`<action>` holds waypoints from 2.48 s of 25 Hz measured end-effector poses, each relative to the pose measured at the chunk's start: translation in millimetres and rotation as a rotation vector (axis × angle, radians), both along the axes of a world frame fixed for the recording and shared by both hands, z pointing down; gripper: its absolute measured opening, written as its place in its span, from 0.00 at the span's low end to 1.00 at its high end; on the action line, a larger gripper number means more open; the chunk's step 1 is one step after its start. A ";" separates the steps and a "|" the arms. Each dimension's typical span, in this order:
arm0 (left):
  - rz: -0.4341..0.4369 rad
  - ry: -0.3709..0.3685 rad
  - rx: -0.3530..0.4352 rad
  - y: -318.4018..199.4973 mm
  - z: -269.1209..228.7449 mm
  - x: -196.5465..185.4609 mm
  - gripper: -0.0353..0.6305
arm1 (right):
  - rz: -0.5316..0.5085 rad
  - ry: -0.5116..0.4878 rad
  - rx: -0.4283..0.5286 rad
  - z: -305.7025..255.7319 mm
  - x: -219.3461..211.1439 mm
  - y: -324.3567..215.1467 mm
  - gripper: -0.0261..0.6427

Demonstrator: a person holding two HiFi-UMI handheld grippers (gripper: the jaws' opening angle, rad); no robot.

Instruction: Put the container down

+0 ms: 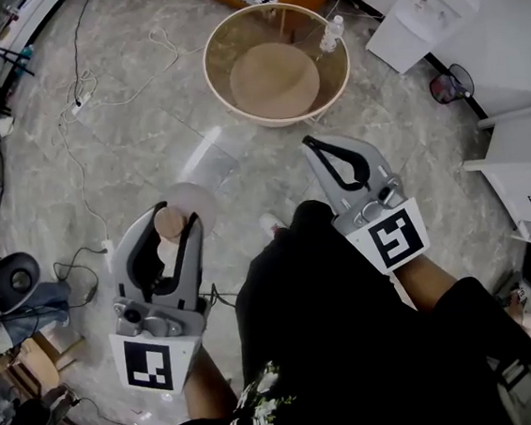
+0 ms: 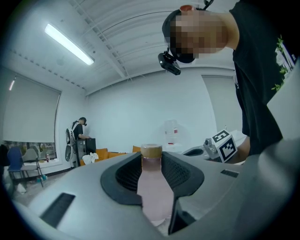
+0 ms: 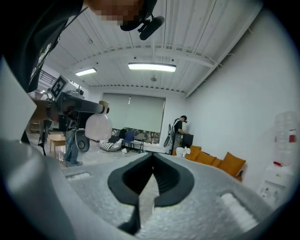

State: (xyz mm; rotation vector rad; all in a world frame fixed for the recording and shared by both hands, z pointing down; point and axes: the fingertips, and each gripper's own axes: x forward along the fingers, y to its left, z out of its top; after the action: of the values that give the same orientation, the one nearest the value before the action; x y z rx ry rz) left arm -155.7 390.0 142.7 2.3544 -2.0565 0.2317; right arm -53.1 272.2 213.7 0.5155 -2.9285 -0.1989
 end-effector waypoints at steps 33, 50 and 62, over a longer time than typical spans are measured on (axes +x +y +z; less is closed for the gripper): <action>0.146 -0.011 -0.008 -186.0 3.6 -45.5 0.26 | 0.157 0.009 -0.009 7.4 -22.4 -172.2 0.03; 0.148 -0.018 -0.033 -362.5 10.4 -39.5 0.26 | 0.104 0.012 -0.047 29.9 -32.5 -328.1 0.03; 0.225 0.011 -0.093 -433.5 52.5 -42.0 0.26 | 0.161 0.070 -0.123 73.1 -27.5 -363.1 0.03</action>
State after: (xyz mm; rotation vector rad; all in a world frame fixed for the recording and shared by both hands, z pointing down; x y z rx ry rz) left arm -197.7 -43.5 195.1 2.5212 -1.7331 0.3079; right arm -80.6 -90.9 286.8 0.7048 -2.7924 -0.0163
